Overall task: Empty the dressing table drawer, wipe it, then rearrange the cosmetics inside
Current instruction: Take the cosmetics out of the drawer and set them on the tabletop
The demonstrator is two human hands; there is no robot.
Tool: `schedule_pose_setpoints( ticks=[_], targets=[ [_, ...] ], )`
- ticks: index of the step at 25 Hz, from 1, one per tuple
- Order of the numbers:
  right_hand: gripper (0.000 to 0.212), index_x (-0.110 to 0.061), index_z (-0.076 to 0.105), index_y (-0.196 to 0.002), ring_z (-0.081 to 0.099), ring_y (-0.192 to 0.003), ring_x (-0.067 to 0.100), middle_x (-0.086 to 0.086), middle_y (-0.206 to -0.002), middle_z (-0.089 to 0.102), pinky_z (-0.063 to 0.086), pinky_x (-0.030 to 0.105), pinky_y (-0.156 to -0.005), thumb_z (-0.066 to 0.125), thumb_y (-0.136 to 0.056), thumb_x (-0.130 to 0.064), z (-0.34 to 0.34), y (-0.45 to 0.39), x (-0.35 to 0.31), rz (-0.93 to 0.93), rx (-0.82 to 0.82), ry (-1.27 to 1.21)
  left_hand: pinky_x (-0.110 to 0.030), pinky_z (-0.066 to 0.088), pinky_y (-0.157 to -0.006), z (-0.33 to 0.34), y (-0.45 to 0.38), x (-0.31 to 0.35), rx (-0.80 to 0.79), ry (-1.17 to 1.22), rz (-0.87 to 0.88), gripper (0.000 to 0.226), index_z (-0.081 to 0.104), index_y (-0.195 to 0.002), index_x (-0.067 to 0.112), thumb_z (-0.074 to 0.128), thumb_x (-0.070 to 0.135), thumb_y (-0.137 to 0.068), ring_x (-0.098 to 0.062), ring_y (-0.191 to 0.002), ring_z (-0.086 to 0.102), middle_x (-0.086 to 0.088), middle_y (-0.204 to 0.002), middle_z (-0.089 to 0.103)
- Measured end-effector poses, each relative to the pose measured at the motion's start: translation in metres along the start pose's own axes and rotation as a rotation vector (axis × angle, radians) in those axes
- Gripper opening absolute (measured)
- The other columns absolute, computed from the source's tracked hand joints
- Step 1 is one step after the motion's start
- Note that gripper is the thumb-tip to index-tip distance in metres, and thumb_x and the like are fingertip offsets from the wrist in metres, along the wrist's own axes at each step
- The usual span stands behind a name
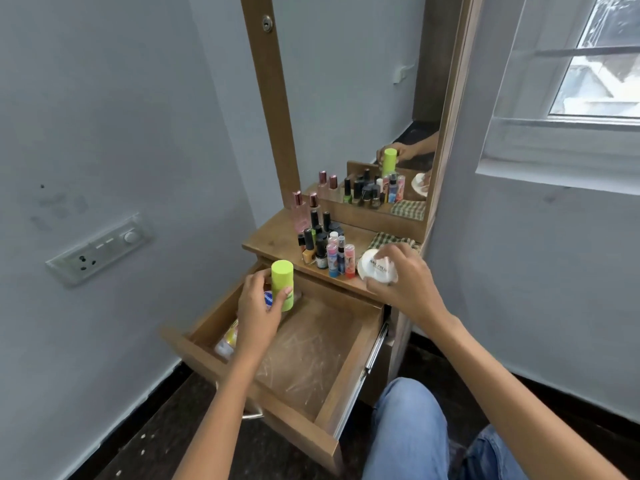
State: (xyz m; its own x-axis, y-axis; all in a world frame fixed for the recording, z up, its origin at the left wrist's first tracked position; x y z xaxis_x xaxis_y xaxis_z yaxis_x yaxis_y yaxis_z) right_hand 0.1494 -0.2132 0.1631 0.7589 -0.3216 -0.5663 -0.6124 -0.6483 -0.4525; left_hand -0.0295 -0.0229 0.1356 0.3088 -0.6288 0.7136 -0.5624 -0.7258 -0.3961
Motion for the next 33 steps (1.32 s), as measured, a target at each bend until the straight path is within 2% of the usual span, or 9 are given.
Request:
schedule_pose_setpoints(
  ticks=[2, 5, 8, 10, 13, 16, 19, 23, 33],
  targets=[
    [0.032, -0.013, 0.058, -0.105, 0.052, -0.104, 0.022, 0.005, -0.121, 0.053, 0.039, 0.027, -0.082, 0.071, -0.081, -0.028, 0.004, -0.032, 0.011, 0.055, -0.053, 0.052, -0.037, 0.049, -0.085, 0.001, -0.004, 0.007, 0.059, 0.039, -0.006, 0.043, 0.052, -0.122, 0.004, 0.065, 0.026, -0.087, -0.021, -0.104, 0.054, -0.008, -0.113, 0.055],
    [0.032, -0.012, 0.057, -0.109, 0.052, -0.107, 0.024, 0.009, -0.120, 0.052, 0.039, 0.028, -0.084, 0.068, -0.085, -0.030, 0.020, -0.073, 0.026, 0.028, -0.178, 0.153, -0.010, 0.044, -0.071, 0.000, -0.008, 0.024, 0.120, 0.073, 0.012, 0.037, 0.054, -0.118, 0.001, 0.066, 0.016, -0.087, -0.012, -0.091, 0.055, -0.009, -0.109, 0.054],
    [0.028, -0.010, 0.058, -0.106, 0.054, -0.103, 0.028, 0.011, -0.115, 0.052, 0.042, 0.032, -0.084, 0.068, -0.086, -0.027, 0.037, -0.100, 0.034, -0.007, -0.240, 0.205, 0.003, 0.039, -0.063, 0.002, -0.010, 0.036, 0.150, 0.129, 0.012, 0.034, 0.054, -0.117, -0.005, 0.065, 0.007, -0.087, 0.004, -0.084, 0.055, -0.014, -0.108, 0.053],
    [0.027, -0.009, 0.059, -0.108, 0.055, -0.103, 0.030, 0.012, -0.115, 0.053, 0.044, 0.036, -0.087, 0.068, -0.086, -0.022, 0.047, -0.110, 0.036, -0.024, -0.275, 0.250, 0.004, 0.039, -0.065, 0.005, -0.015, 0.035, 0.158, 0.150, 0.007, 0.034, 0.054, -0.117, -0.006, 0.065, 0.006, -0.086, 0.011, -0.083, 0.055, -0.015, -0.107, 0.053],
    [0.028, -0.010, 0.063, -0.116, 0.057, -0.108, 0.031, 0.012, -0.118, 0.058, 0.046, 0.039, -0.091, 0.064, -0.090, -0.021, 0.056, -0.116, 0.038, -0.052, -0.314, 0.298, 0.002, 0.036, -0.070, 0.009, -0.023, 0.027, 0.162, 0.114, 0.007, 0.039, 0.055, -0.119, 0.001, 0.067, 0.017, -0.086, -0.003, -0.087, 0.052, -0.011, -0.110, 0.057],
    [0.032, -0.010, 0.062, -0.124, 0.055, -0.118, 0.031, 0.013, -0.133, 0.057, 0.045, 0.041, -0.099, 0.057, -0.094, -0.018, 0.056, -0.113, 0.042, -0.040, -0.348, 0.294, 0.001, 0.038, -0.067, 0.012, -0.027, 0.025, 0.159, 0.097, -0.007, 0.041, 0.054, -0.122, 0.001, 0.065, 0.020, -0.087, 0.002, -0.077, 0.050, -0.010, -0.112, 0.057],
    [0.033, -0.007, 0.061, -0.125, 0.055, -0.121, 0.028, 0.012, -0.135, 0.056, 0.045, 0.037, -0.101, 0.053, -0.092, -0.006, 0.041, -0.095, 0.036, -0.030, -0.145, 0.189, -0.001, 0.039, -0.068, 0.012, -0.033, 0.021, 0.149, 0.108, -0.004, 0.040, 0.054, -0.122, 0.002, 0.063, 0.021, -0.089, -0.004, -0.088, 0.051, -0.009, -0.115, 0.056],
    [0.024, -0.004, 0.066, -0.110, 0.063, -0.090, 0.014, 0.008, -0.110, 0.067, 0.054, 0.029, -0.078, 0.051, -0.092, 0.001, 0.022, -0.058, 0.000, -0.106, 0.318, -0.106, -0.030, 0.047, -0.084, 0.010, -0.054, 0.009, 0.152, 0.117, -0.019, 0.040, 0.056, -0.119, 0.003, 0.064, 0.027, -0.087, -0.021, -0.104, 0.057, -0.011, -0.116, 0.059],
    [0.018, -0.007, 0.068, -0.102, 0.064, -0.100, 0.013, 0.003, -0.112, 0.066, 0.055, 0.023, -0.075, 0.053, -0.092, -0.004, 0.065, -0.020, -0.042, -0.410, 0.260, -0.094, -0.025, 0.043, -0.083, 0.026, -0.117, 0.004, 0.060, 0.180, -0.133, 0.039, 0.061, -0.117, 0.006, 0.072, 0.019, -0.082, -0.016, -0.102, 0.059, -0.008, -0.115, 0.066]
  ],
)
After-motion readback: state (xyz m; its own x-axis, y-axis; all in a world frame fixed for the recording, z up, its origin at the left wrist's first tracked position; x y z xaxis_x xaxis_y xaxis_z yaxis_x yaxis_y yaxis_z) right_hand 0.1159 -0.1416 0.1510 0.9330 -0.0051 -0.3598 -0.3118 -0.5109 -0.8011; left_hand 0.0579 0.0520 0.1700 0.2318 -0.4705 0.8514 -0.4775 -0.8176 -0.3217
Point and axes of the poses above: each hand's wrist, its own y-axis away from the middle knuckle, its own z-axis out of the palm, x = y × z, the point moved 1 cm from there along -y, towards the middle knuckle
